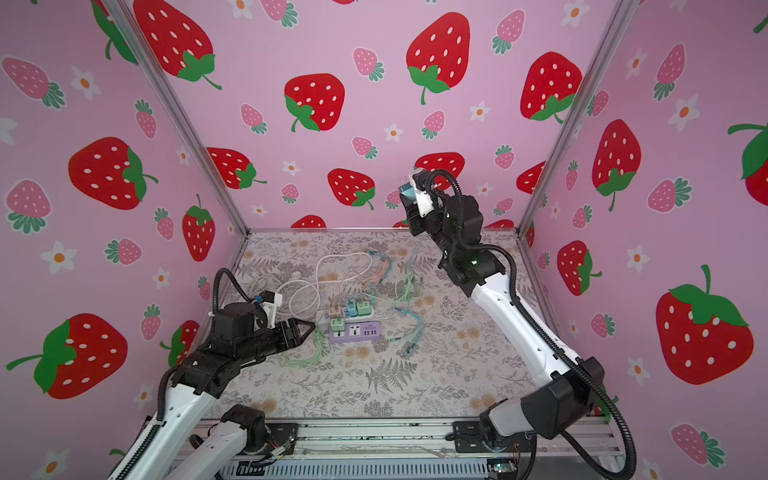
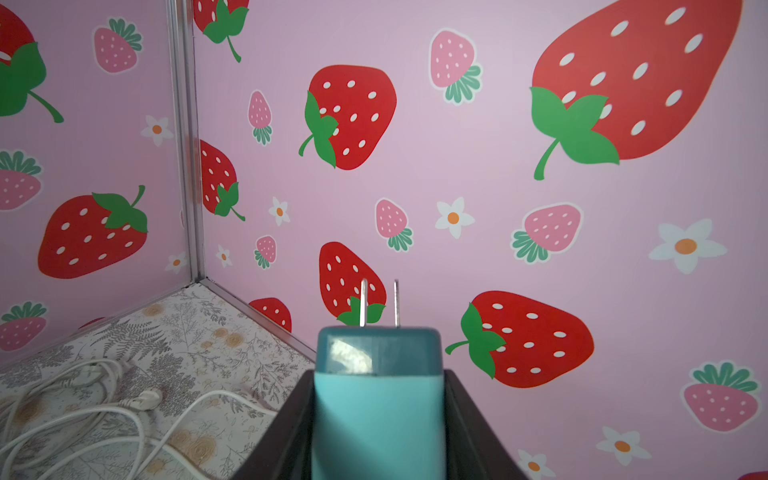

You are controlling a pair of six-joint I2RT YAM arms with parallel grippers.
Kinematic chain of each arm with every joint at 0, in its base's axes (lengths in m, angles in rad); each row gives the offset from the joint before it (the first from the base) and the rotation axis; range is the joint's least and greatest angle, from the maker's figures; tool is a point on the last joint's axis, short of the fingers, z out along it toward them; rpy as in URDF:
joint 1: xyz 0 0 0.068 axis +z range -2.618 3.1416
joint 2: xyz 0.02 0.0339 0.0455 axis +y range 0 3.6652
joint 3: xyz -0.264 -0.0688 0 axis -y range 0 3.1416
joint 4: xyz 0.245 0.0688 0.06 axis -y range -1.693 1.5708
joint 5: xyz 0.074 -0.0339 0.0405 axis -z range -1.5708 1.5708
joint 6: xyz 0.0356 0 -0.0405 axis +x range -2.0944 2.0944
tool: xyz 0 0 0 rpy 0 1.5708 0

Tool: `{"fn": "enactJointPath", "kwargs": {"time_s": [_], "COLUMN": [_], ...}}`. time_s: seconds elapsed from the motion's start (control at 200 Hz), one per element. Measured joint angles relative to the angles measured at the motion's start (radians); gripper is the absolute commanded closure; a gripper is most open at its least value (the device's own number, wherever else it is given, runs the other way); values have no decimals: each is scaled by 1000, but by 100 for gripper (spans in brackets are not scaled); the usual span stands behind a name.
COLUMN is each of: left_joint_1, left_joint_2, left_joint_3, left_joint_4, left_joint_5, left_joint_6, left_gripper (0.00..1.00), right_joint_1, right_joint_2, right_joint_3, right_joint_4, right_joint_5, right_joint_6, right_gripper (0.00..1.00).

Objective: Insert the plug
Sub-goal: 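Lift the teal charger with the right gripper, then raise the teal charger toward the left gripper while the left gripper rises to meet it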

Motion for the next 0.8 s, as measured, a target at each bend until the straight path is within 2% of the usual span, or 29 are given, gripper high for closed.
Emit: {"fn": "enactJointPath", "kwargs": {"time_s": [0.2, 0.375, 0.655, 0.8], "left_joint_1": [0, -15, -239, -306], "left_joint_2": [3, 43, 234, 311], "left_joint_3": [0, 8, 161, 209], "left_joint_4": [7, 75, 164, 194], "left_joint_5": [45, 125, 122, 98], "left_joint_6": [1, -2, 34, 53], "left_gripper": [32, 38, 39, 38], "right_joint_1": [1, 4, 4, 4], "right_joint_2": [-67, -102, -137, -162], "right_joint_3": [-4, -4, -57, -76], "right_joint_4": [34, 43, 39, 36], "right_joint_5": [-2, -11, -20, -9], "right_joint_6": [-27, -50, -67, -87], "right_gripper": [77, 77, 77, 77]}}
